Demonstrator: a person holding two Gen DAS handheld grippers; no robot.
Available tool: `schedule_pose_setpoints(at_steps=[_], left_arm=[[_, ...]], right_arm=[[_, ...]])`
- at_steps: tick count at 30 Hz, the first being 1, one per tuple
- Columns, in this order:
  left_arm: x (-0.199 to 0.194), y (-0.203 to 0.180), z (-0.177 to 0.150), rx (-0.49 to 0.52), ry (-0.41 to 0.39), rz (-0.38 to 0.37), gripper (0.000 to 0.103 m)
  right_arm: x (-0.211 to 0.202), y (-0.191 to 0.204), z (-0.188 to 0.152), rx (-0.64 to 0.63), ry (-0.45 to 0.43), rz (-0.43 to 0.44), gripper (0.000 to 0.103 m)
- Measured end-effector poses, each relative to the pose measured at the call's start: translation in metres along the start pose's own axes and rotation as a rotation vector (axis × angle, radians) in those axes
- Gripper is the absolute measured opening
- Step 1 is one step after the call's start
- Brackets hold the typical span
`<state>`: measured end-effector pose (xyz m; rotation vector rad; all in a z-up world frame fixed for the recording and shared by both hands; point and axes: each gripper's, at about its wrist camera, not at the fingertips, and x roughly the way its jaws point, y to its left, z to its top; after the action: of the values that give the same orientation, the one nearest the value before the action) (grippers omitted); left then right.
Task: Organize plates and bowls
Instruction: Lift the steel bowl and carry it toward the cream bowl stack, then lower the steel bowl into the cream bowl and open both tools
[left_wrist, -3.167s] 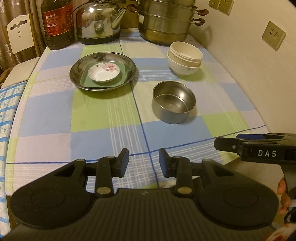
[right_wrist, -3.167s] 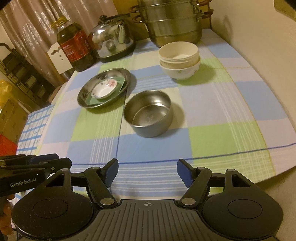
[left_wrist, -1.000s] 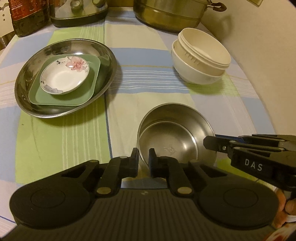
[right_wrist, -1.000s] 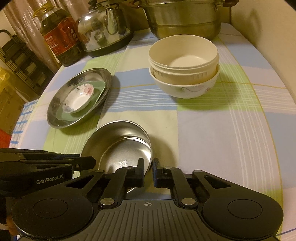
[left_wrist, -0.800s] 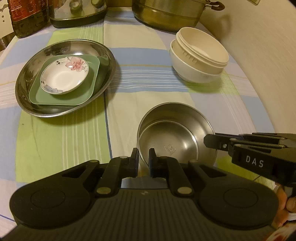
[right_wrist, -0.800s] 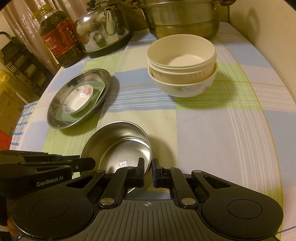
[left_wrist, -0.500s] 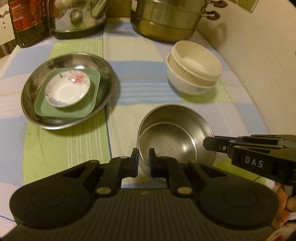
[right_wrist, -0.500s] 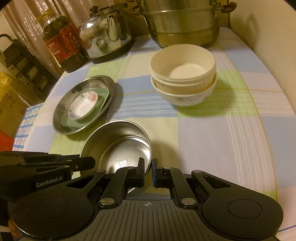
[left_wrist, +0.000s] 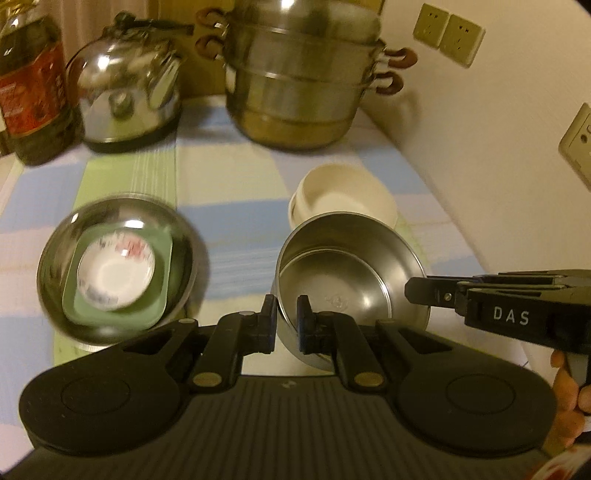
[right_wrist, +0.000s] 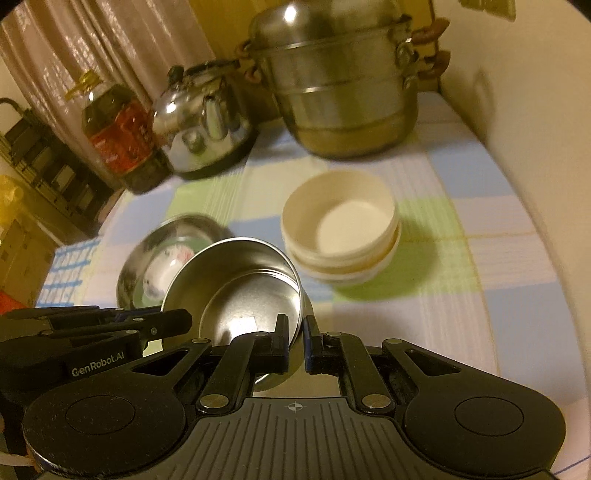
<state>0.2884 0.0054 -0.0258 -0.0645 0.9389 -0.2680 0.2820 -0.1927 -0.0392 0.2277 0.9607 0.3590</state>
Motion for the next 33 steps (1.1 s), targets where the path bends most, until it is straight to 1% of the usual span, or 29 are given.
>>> schedule_pose_setpoints(at_steps=[9, 15, 24, 33], left_arm=[[0.012, -0.012, 0.035, 0.021, -0.041, -0.022, 0.010], [0.025, -0.017, 0.053, 0.025, -0.050, -0.029, 0.010], [0.053, -0.021, 0.075, 0.025, -0.035, -0.017, 0.009], [0.077, -0.023, 0.087, 0.020, -0.010, -0.001, 0.009]], right_arm=[[-0.012, -0.017, 0.037, 0.023, -0.060, -0.017, 0.008], [-0.010, -0.028, 0.059, 0.038, -0.085, -0.023, 0.008], [0.005, -0.042, 0.082, 0.042, -0.093, -0.039, 0.008], [0.027, -0.059, 0.093, 0.061, -0.069, -0.044, 0.008]])
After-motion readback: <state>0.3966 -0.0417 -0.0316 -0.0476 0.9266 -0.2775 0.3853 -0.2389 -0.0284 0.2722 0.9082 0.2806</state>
